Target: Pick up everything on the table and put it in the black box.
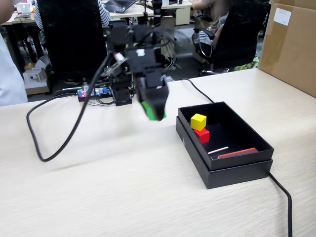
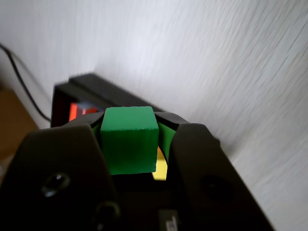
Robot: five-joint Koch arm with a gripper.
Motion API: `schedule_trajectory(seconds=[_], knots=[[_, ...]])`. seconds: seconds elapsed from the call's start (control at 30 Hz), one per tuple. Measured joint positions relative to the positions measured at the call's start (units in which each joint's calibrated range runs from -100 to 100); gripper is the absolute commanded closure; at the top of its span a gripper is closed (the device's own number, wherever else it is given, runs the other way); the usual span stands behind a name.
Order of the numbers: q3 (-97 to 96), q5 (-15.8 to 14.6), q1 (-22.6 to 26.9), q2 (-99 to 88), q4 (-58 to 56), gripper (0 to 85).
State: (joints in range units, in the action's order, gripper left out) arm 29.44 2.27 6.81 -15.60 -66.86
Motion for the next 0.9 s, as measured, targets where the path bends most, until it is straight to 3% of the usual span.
schedule_trajectory(seconds=[0.07,0.13,0.23,0.5,0.57,0.67,0.9], knots=[[-0.09,-0.59,1.76,0.00,0.00,82.7],[-0.09,-2.98,6.06,0.52,0.00,82.6],[-0.18,-5.27,8.50,4.01,0.00,82.5],[-0.18,-5.76,8.74,8.16,0.00,82.1],[-0.18,-5.76,8.69,9.45,0.00,76.3],[-2.92,-5.81,8.60,11.65,0.00,75.5],[-4.84,-6.15,8.74,12.56,-0.15,50.4]])
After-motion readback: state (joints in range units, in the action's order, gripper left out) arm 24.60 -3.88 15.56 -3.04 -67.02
